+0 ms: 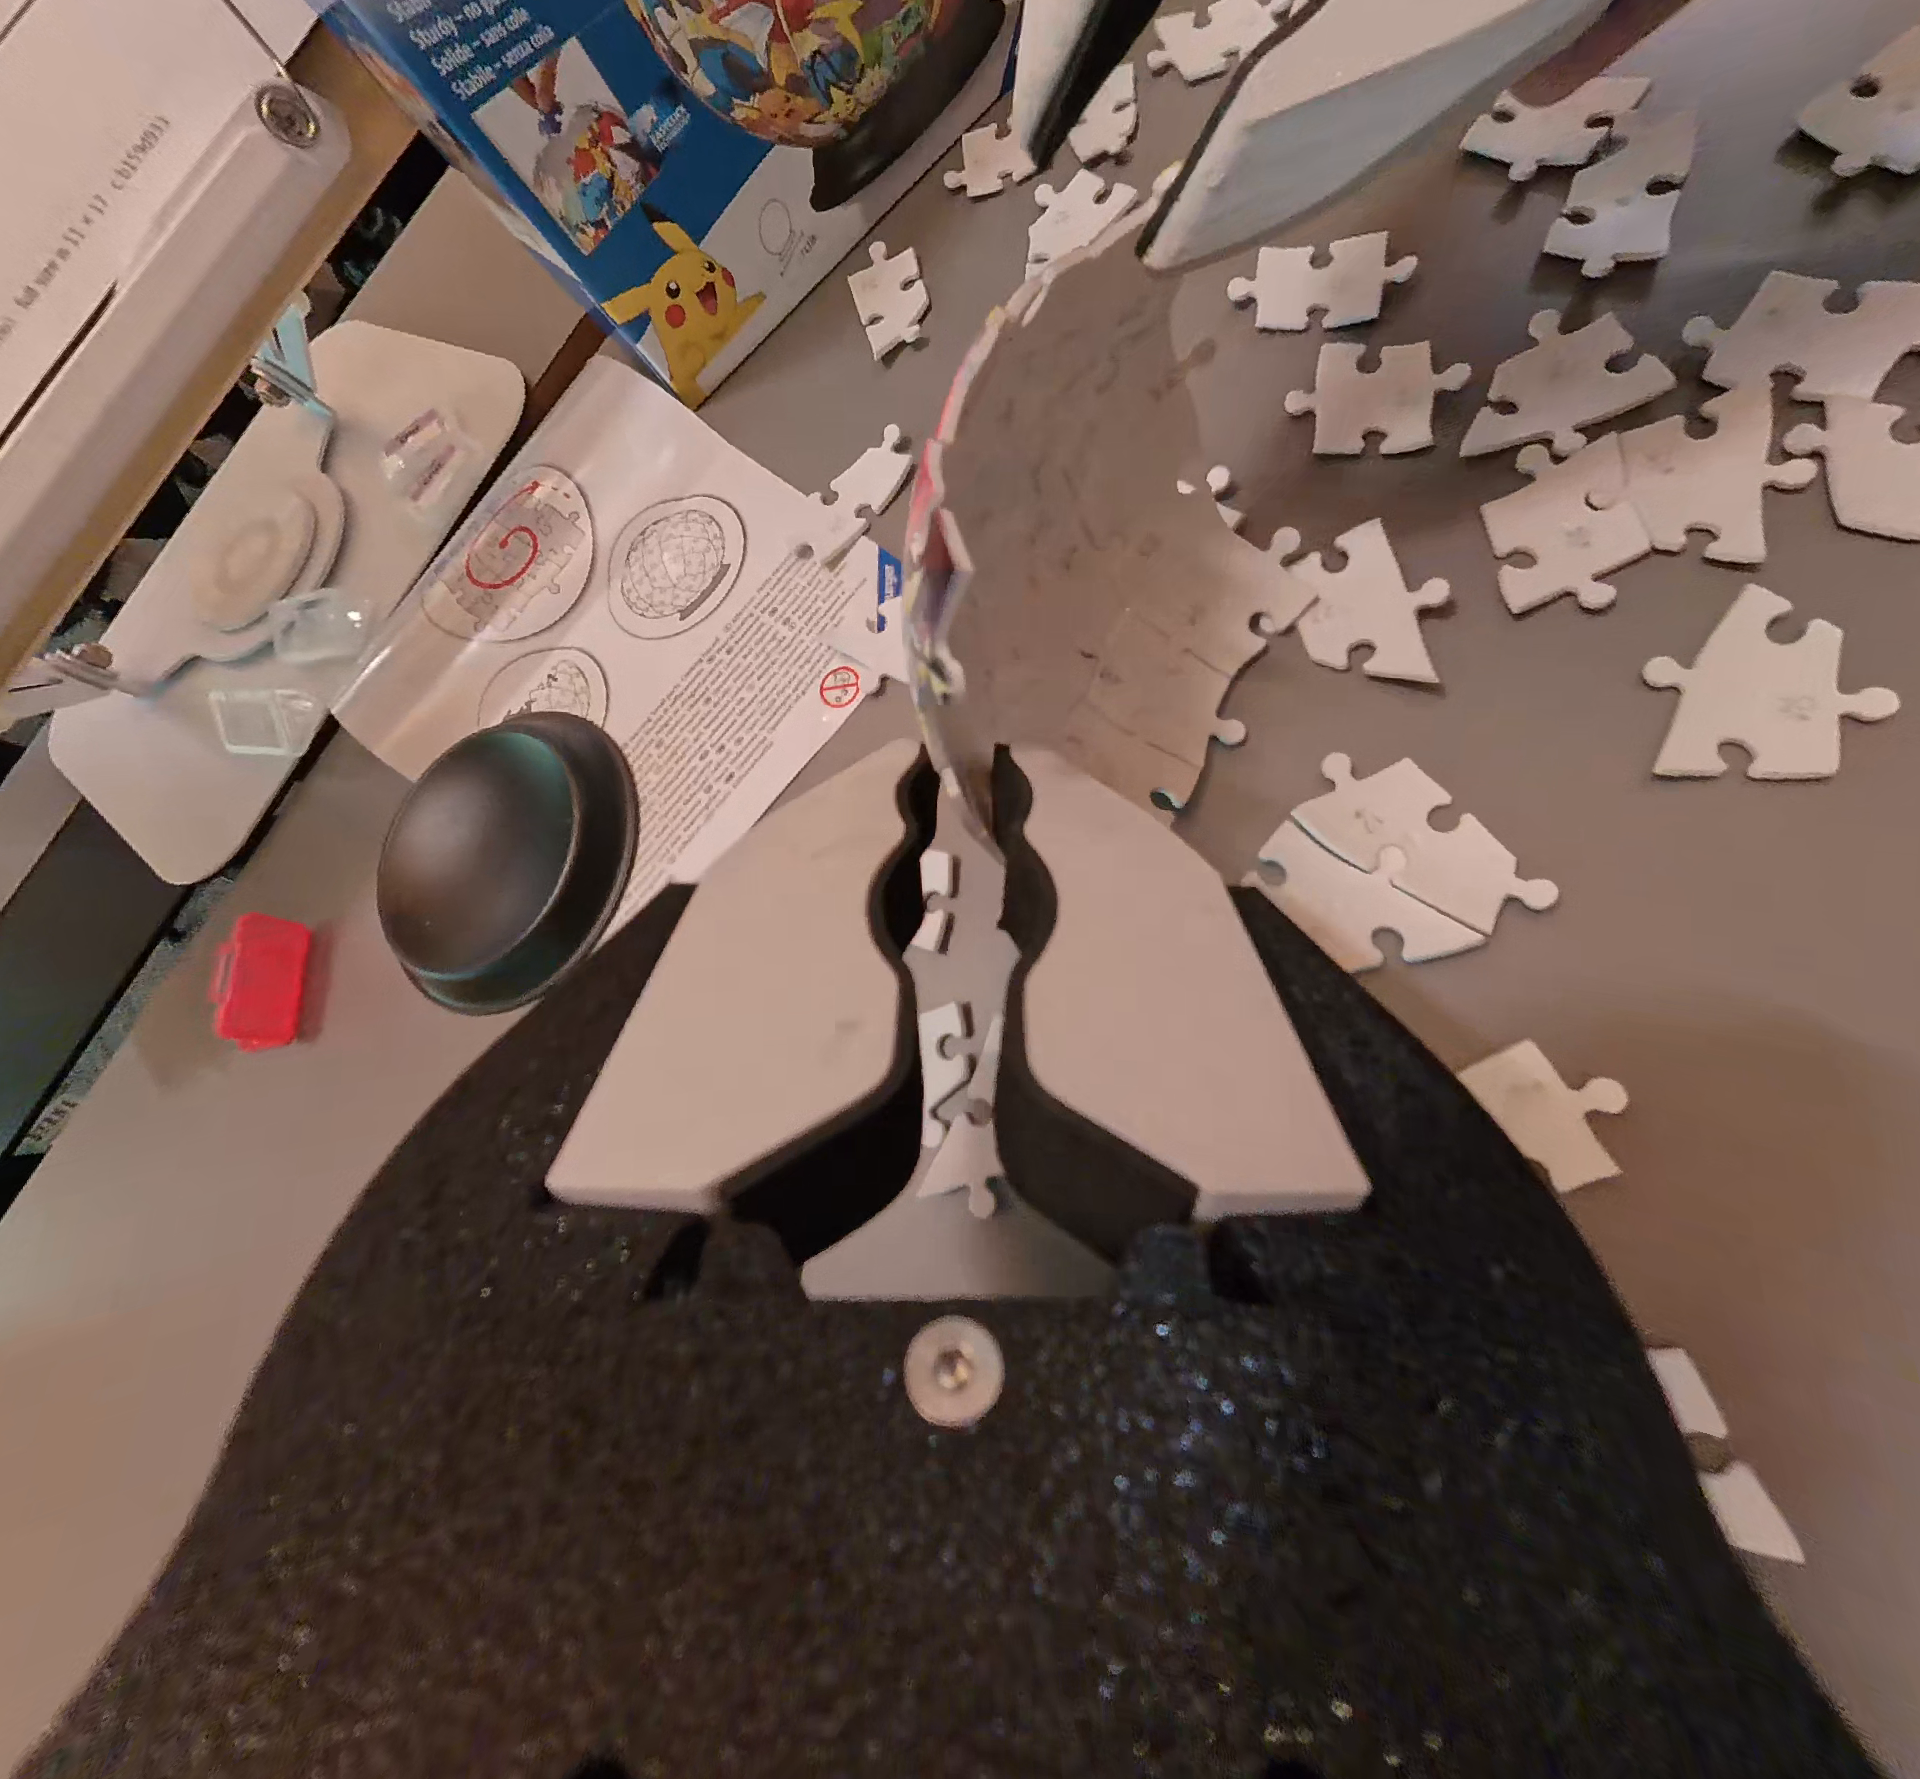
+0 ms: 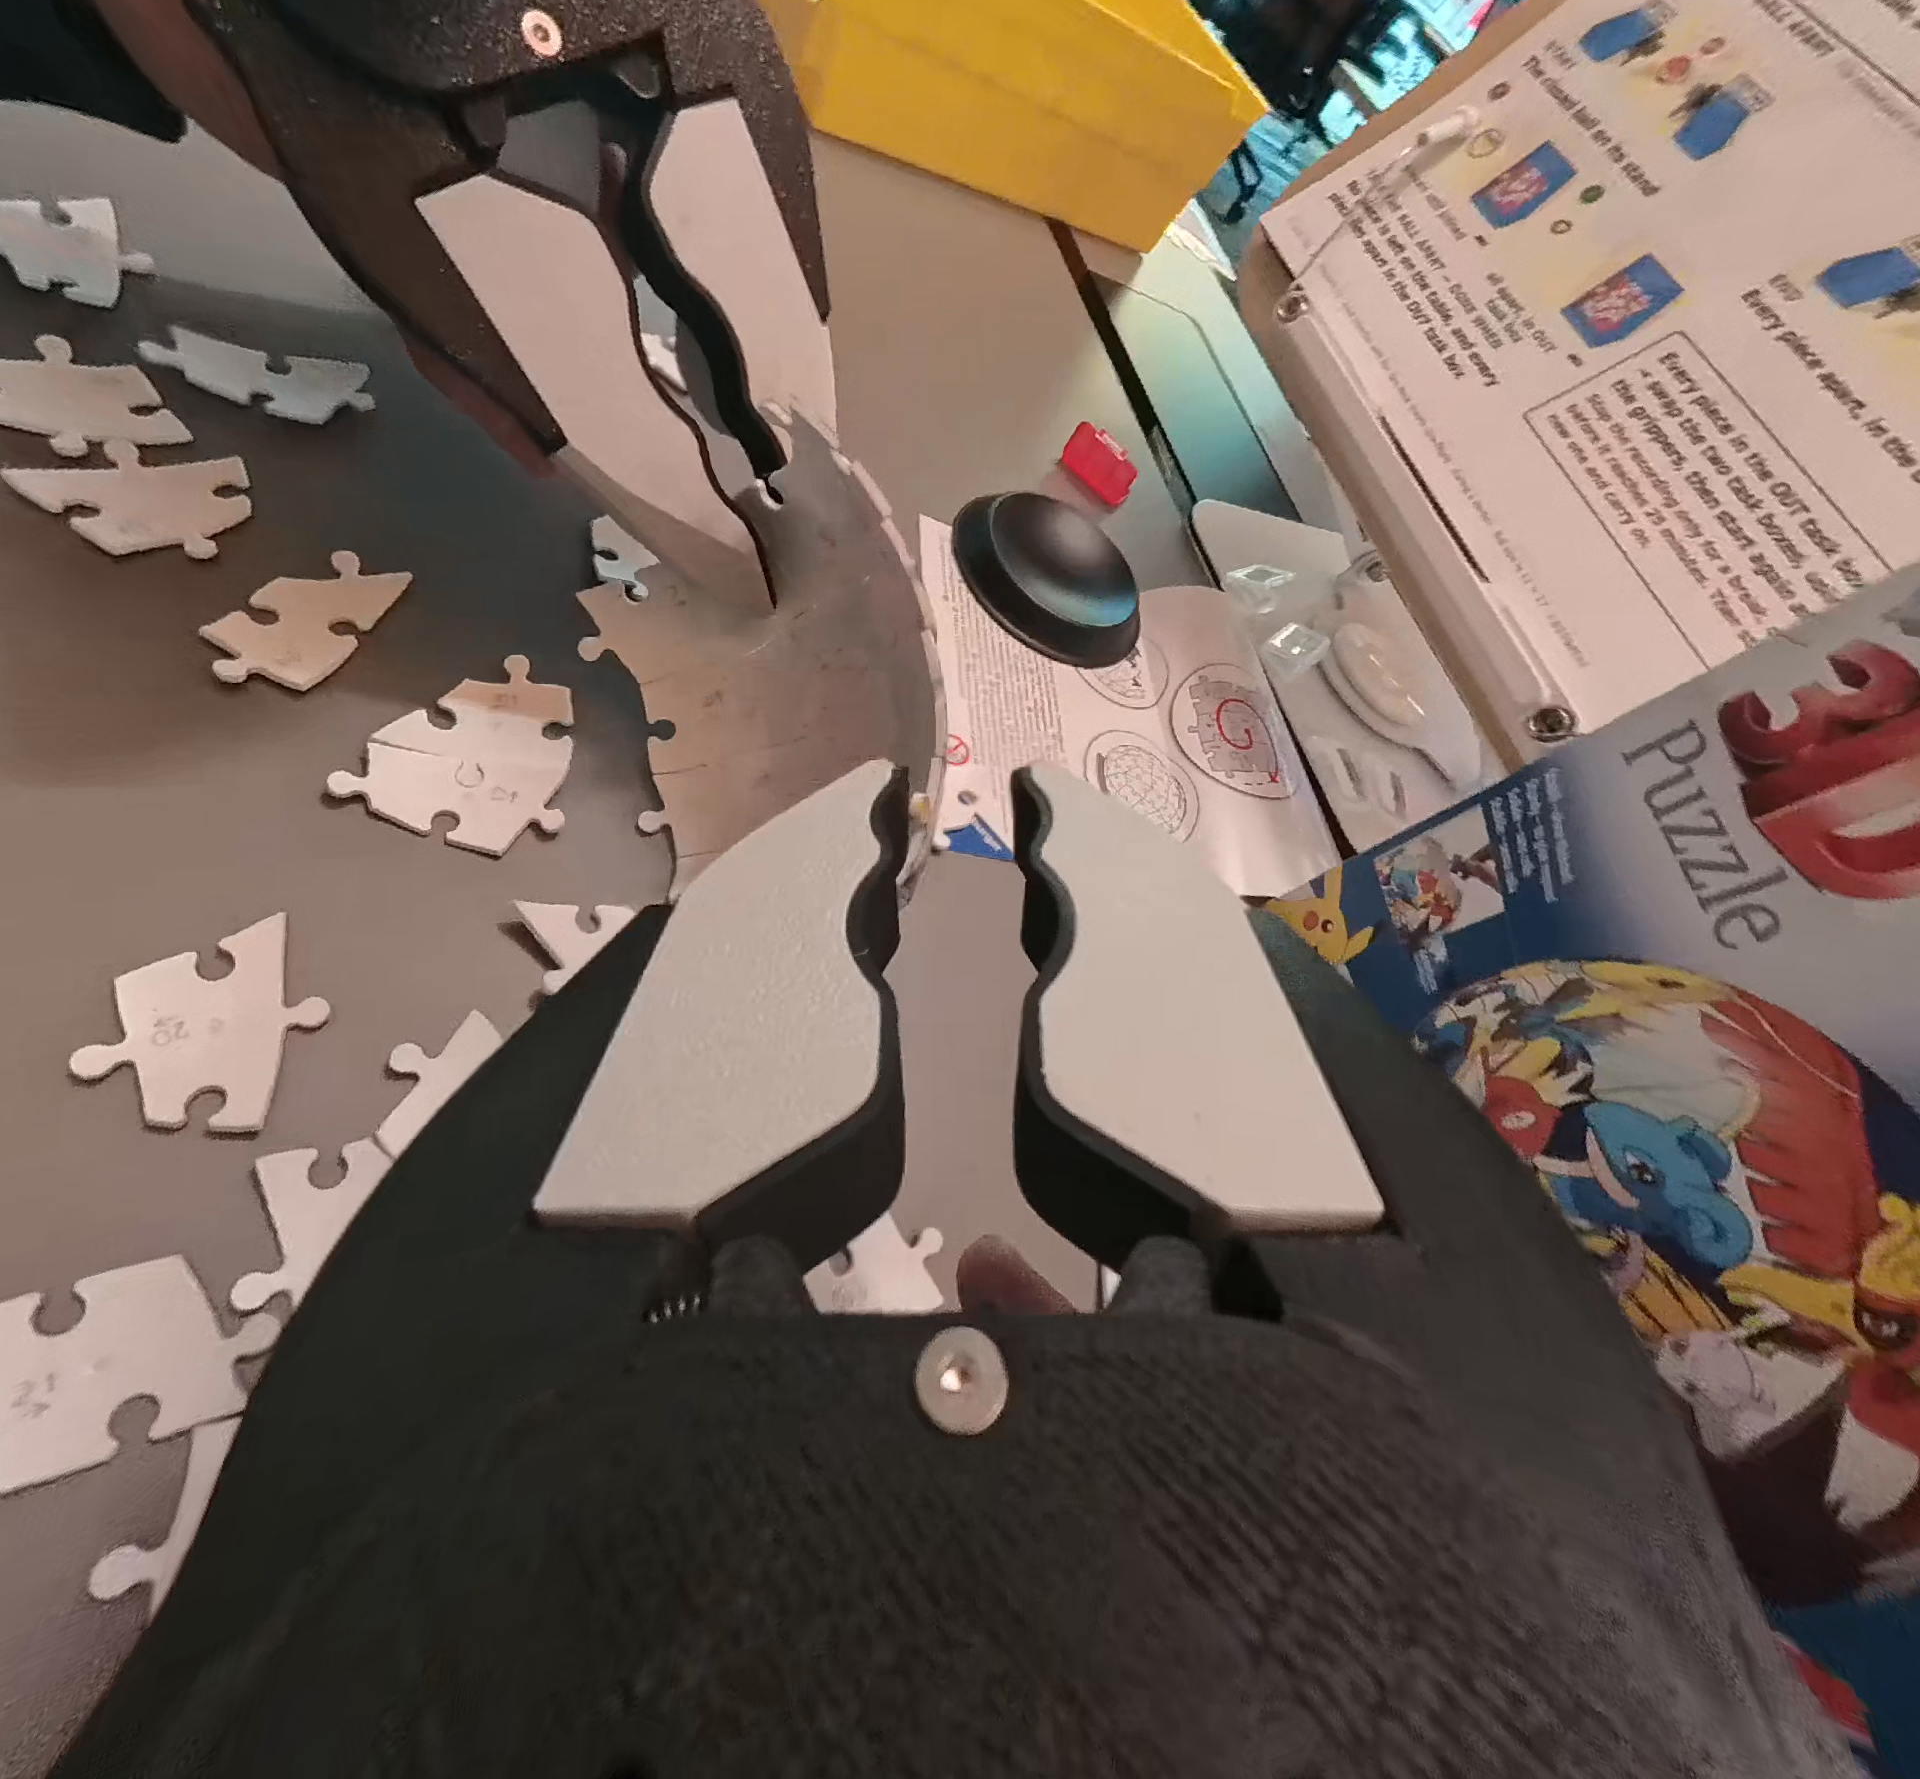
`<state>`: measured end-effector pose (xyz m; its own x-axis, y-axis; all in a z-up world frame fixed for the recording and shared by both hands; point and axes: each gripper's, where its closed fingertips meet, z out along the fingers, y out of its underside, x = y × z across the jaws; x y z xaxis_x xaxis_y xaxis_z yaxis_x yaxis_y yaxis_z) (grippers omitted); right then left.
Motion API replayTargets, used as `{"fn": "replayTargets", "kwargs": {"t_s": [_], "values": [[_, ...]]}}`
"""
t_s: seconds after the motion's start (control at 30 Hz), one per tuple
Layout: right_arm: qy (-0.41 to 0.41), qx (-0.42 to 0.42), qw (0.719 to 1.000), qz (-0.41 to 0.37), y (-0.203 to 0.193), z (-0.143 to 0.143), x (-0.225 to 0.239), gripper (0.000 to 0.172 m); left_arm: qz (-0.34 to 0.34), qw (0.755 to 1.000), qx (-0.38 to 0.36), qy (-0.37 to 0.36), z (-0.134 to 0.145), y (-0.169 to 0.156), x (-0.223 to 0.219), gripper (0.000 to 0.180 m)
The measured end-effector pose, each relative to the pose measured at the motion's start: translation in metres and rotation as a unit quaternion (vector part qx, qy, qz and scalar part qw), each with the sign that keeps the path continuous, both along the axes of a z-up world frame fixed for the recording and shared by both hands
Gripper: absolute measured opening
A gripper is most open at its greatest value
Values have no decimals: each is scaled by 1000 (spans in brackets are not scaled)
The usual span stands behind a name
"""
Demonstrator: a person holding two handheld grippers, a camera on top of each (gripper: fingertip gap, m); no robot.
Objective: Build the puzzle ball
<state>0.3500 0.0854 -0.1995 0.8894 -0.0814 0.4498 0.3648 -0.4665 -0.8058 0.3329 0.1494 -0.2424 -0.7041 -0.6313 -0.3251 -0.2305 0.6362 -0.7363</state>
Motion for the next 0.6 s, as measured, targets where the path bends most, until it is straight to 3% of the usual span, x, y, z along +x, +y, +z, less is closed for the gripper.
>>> {"fn": "replayTargets", "kwargs": {"t_s": [0.2, 0.37, 0.43, 0.6], "values": [[2, -26, 999, 30, 12, -9, -4, 7, -9, 1000, -21, 15, -4, 4, -2, 9], [-5, -23, 999, 28, 18, -7, -8, 8, -29, 999, -32, 25, -5, 9, -4, 9], [3, -18, 999, 28, 21, -7, -12, 17, -42, 998, -45, 26, -4, 9, -6, 8], [1, -23, 999, 24, 26, -7, -19, 8, -53, 997, -58, 25, -5, 9, -10, 8]]}}
